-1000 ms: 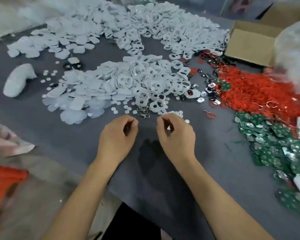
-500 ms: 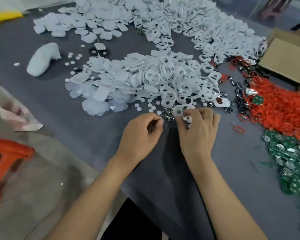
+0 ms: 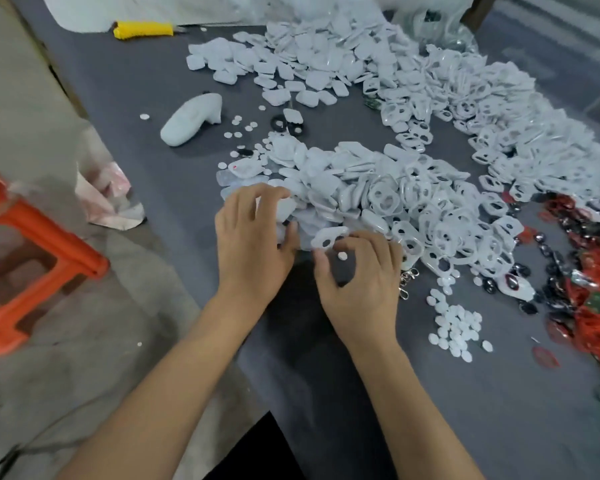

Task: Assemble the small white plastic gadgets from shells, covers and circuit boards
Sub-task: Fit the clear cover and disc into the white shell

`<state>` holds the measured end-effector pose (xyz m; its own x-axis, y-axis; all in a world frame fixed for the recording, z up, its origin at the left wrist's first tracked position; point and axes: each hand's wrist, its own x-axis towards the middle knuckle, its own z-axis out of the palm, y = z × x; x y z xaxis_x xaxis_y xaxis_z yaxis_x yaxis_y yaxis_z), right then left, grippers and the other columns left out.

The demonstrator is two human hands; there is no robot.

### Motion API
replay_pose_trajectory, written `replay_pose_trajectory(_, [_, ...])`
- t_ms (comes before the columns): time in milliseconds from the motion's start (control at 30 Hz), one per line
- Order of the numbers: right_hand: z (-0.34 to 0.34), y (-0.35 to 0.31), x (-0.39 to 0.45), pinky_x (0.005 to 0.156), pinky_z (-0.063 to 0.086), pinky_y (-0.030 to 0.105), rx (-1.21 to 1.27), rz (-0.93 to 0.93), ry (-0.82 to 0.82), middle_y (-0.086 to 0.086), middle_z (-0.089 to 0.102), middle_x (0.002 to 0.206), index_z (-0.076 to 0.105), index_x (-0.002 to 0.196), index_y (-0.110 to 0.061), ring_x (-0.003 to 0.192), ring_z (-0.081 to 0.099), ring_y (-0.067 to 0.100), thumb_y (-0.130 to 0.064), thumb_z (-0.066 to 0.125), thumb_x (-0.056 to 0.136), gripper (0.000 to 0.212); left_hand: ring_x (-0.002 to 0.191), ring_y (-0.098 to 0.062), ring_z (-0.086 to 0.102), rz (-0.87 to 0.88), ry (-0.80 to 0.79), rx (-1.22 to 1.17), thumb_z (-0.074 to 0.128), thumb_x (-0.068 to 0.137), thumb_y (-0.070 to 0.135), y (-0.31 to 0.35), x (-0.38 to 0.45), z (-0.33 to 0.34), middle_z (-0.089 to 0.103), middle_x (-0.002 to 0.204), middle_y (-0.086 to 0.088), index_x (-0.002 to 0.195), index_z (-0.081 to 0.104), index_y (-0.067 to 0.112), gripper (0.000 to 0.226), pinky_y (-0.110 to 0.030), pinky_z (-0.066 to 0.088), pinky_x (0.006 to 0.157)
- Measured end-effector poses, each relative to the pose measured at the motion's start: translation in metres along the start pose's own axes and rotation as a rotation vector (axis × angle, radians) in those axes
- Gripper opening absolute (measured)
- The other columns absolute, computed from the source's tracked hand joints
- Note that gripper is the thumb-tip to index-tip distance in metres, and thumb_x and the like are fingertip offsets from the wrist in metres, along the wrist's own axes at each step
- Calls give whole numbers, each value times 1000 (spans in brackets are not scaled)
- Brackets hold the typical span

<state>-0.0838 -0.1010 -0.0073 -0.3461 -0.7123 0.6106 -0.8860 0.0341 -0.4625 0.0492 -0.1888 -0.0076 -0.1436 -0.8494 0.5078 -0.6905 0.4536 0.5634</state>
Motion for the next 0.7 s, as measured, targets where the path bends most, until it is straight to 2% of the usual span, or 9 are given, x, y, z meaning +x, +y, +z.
replay_pose_trajectory(133, [18,-12,16,95,45,41,8,65,-27,6,68,97,69,91,-5,97,60,32,-51,77,85,47,125,-23,38,-86,-86,34,72,92,34,-8,5,3,56,130,-4,136,57,13,51,-42,35,104])
replay_pose_trajectory(233, [29,-16,26,86,48,49,19,78,-25,6,67,89,68,86,-4,91,57,31,-37,77,91,34,125,-25,40,-103,-119,40,71,93,37,-12,9,6,55,127,-5,137,58,14,50,-41,34,104])
replay_pose_trajectory(333, [32,-15,29,81,48,48,108,88,-34,3,63,83,65,85,-5,86,54,28,-29,67,97,27,122,-26,42,-111,-116,17,73,92,36,-13,10,6,54,122,-5,130,63,16,44,-40,38,101])
replay_pose_trajectory(467, [30,-14,26,78,46,36,193,112,-35,-3,61,83,63,90,-9,85,55,21,-23,67,100,18,122,-16,37,-142,-47,-107,74,94,35,-11,7,1,54,125,0,135,63,19,46,-28,32,103])
replay_pose_trajectory(600, [23,-17,26,59,37,17,365,277,-11,-10,50,63,48,78,-20,59,48,9,-40,66,94,32,116,-9,44,-12,-51,-278,60,105,31,-8,2,-8,59,118,4,140,63,12,40,-18,34,104])
replay_pose_trajectory(700, [17,-15,24,62,42,11,526,377,55,-22,59,73,48,90,-27,63,56,1,-40,67,91,23,97,-11,56,64,-152,-386,53,109,26,-6,-4,-13,66,100,5,121,72,10,27,-20,44,86])
